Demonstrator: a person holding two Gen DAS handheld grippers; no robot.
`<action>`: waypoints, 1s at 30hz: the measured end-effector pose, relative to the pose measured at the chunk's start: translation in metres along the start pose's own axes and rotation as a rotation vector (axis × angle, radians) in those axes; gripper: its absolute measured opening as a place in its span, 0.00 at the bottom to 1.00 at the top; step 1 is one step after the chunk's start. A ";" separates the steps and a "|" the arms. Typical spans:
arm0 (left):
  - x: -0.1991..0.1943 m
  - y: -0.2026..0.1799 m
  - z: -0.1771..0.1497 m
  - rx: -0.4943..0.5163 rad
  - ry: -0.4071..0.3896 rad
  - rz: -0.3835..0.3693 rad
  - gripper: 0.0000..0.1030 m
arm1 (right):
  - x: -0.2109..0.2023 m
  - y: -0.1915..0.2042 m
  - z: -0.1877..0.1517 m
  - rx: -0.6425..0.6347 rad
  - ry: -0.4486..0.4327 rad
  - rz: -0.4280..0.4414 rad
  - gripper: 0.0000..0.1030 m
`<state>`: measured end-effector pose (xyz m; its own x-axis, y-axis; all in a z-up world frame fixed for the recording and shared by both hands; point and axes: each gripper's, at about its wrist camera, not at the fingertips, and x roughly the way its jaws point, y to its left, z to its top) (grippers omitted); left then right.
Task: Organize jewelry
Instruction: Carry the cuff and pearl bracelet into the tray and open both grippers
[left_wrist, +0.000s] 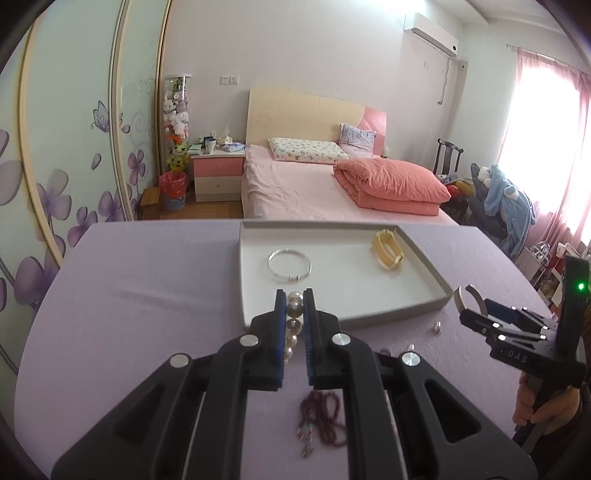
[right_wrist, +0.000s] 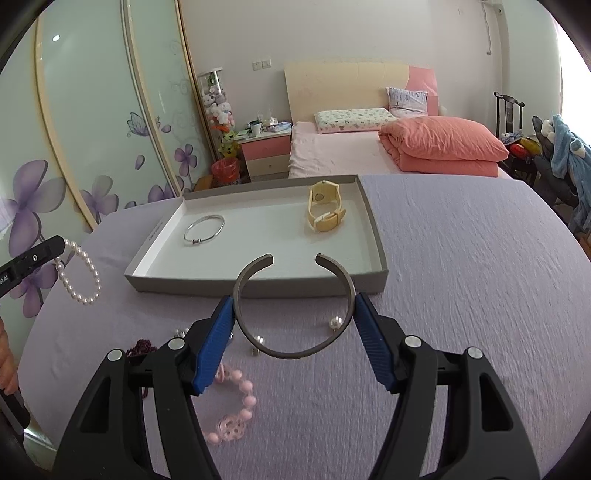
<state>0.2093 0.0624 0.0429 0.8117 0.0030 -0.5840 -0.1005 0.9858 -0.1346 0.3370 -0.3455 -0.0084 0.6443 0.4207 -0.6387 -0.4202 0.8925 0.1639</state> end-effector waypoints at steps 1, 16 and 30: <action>0.004 0.000 0.006 -0.004 -0.004 -0.006 0.09 | 0.003 0.000 0.005 -0.002 -0.004 -0.003 0.65; 0.112 -0.008 0.076 -0.033 0.016 -0.014 0.09 | 0.083 -0.013 0.060 -0.017 -0.014 -0.041 0.65; 0.194 -0.003 0.079 -0.058 0.104 -0.016 0.09 | 0.137 -0.014 0.053 -0.044 0.098 -0.049 0.65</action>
<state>0.4128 0.0730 -0.0070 0.7499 -0.0331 -0.6607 -0.1234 0.9742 -0.1890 0.4647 -0.2923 -0.0582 0.6002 0.3573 -0.7156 -0.4189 0.9026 0.0993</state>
